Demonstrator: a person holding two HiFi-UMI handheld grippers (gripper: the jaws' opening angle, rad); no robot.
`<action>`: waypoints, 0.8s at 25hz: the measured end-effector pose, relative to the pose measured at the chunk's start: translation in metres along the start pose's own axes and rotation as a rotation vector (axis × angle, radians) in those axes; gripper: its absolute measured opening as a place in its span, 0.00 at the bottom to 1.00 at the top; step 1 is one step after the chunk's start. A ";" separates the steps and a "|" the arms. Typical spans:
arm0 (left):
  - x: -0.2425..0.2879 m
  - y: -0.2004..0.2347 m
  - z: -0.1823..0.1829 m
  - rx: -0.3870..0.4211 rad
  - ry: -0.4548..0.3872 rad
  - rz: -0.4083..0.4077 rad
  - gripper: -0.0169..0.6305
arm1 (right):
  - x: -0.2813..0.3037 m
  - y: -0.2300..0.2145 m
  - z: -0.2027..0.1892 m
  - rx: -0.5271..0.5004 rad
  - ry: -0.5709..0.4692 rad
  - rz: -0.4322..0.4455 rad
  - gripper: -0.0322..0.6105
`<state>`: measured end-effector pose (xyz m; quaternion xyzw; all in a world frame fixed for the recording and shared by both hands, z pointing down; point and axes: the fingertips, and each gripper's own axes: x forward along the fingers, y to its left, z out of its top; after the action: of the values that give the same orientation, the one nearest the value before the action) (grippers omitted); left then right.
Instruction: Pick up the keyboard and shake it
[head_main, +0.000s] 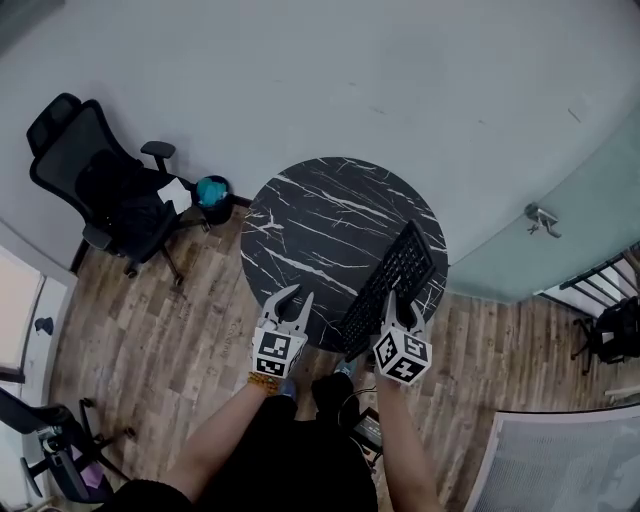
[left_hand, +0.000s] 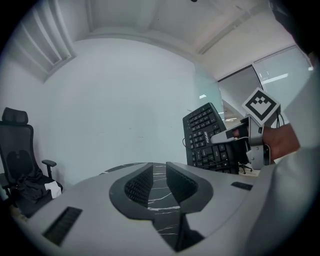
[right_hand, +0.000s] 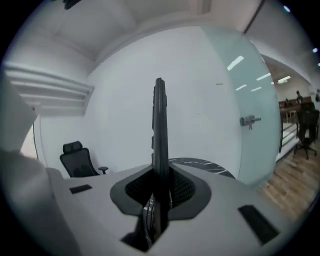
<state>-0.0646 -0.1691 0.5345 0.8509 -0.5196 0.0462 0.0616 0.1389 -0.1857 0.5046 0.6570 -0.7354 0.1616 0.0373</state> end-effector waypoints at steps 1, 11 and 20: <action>0.000 0.000 -0.001 0.001 -0.002 0.002 0.16 | -0.001 -0.006 -0.003 0.087 -0.006 -0.001 0.17; 0.001 -0.016 -0.008 0.030 0.027 -0.027 0.16 | -0.002 -0.062 -0.087 0.845 -0.068 -0.131 0.17; -0.004 -0.016 -0.034 0.048 0.101 -0.023 0.16 | 0.005 -0.078 -0.148 1.079 -0.090 -0.256 0.17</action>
<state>-0.0527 -0.1535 0.5664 0.8547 -0.5048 0.1006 0.0679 0.1915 -0.1550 0.6611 0.6734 -0.4635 0.4813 -0.3163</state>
